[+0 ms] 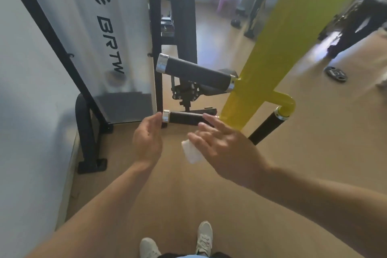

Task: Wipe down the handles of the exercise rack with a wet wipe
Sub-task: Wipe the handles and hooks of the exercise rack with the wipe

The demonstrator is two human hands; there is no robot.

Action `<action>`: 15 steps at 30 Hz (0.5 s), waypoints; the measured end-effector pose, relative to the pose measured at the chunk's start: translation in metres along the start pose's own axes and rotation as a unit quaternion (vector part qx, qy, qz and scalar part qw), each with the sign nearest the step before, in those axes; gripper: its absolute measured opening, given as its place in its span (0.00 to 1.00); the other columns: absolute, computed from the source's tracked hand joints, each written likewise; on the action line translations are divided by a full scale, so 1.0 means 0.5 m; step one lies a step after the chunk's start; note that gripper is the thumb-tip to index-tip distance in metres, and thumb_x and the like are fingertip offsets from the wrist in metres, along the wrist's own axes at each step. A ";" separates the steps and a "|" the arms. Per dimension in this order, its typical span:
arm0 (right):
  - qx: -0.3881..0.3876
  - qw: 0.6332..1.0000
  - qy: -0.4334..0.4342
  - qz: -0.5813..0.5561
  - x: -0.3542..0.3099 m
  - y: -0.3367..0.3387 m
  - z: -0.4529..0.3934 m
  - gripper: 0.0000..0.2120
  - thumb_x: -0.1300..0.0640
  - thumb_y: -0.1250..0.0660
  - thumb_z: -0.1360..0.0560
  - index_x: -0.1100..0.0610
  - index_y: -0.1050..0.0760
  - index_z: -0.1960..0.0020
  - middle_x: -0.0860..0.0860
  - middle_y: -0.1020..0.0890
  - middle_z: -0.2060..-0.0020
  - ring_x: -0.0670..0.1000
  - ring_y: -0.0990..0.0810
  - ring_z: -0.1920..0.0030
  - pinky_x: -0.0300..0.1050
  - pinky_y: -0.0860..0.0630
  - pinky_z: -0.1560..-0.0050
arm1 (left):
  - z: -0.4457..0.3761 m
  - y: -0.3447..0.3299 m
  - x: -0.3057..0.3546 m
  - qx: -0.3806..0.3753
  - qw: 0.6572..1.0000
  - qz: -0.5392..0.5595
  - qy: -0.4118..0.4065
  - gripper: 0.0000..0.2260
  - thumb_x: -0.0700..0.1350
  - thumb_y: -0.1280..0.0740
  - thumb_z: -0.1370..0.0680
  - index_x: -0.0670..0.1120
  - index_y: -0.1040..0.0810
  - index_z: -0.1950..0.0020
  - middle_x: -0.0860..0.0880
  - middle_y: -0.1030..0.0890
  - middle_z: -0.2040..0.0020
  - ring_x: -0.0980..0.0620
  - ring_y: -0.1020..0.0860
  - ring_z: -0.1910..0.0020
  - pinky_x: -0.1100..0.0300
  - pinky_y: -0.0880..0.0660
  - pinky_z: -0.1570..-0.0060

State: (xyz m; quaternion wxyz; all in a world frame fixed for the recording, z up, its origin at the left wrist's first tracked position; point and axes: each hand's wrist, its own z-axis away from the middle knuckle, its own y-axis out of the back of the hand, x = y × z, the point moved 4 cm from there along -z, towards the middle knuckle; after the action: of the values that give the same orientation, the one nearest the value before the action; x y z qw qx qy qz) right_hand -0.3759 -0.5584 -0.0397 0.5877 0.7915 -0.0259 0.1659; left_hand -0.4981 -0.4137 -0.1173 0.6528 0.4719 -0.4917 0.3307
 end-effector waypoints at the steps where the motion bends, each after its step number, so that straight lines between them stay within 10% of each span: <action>1: -0.043 0.996 0.003 -0.084 -0.015 0.012 0.029 0.15 0.65 0.36 0.24 0.58 0.22 0.38 0.55 0.15 0.47 0.56 0.16 0.45 0.55 0.26 0.34 | 0.011 -0.010 -0.025 0.000 0.999 0.014 0.030 0.19 0.60 0.45 0.17 0.49 0.22 0.43 0.55 0.21 0.52 0.62 0.25 0.56 0.66 0.30 0.57; 3: -0.190 0.929 -0.139 -0.285 -0.007 -0.005 0.096 0.12 0.61 0.35 0.21 0.51 0.24 0.40 0.50 0.16 0.51 0.52 0.18 0.54 0.49 0.21 0.50 | 0.037 -0.043 -0.080 -0.006 0.996 0.034 0.083 0.23 0.62 0.47 0.18 0.46 0.22 0.46 0.52 0.20 0.52 0.55 0.22 0.53 0.58 0.28 0.53; 6: -0.337 0.704 -0.417 -0.466 0.069 -0.099 0.237 0.12 0.49 0.39 0.17 0.56 0.23 0.43 0.52 0.17 0.57 0.50 0.20 0.60 0.50 0.23 0.57 | 0.095 -0.081 -0.113 0.009 0.993 0.053 0.105 0.24 0.60 0.43 0.18 0.44 0.26 0.65 0.50 0.23 0.69 0.50 0.25 0.68 0.54 0.29 0.62; 10: 0.021 0.465 -0.696 -0.547 0.195 -0.133 0.373 0.15 0.48 0.34 0.19 0.58 0.19 0.42 0.55 0.14 0.51 0.55 0.14 0.55 0.56 0.18 0.46 | 0.170 -0.095 -0.022 -0.039 0.994 0.084 -0.054 0.28 0.62 0.39 0.23 0.41 0.34 0.71 0.51 0.34 0.76 0.53 0.38 0.76 0.61 0.41 0.75; 15: 0.223 0.538 -0.605 -0.542 0.254 -0.080 0.261 0.19 0.41 0.38 0.19 0.54 0.18 0.56 0.48 0.22 0.66 0.46 0.27 0.66 0.43 0.28 0.61 | 0.225 -0.148 0.233 -0.077 0.916 -0.005 -0.393 0.12 0.48 0.34 0.20 0.41 0.18 0.56 0.50 0.18 0.57 0.54 0.20 0.57 0.64 0.26 0.54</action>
State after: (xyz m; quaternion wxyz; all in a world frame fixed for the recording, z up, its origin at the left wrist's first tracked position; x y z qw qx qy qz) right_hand -0.2162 -0.6492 -0.0724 0.2144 0.6715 0.0964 -0.7028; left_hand -0.4342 -0.5482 -0.0197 0.4428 0.5144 -0.7304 0.0767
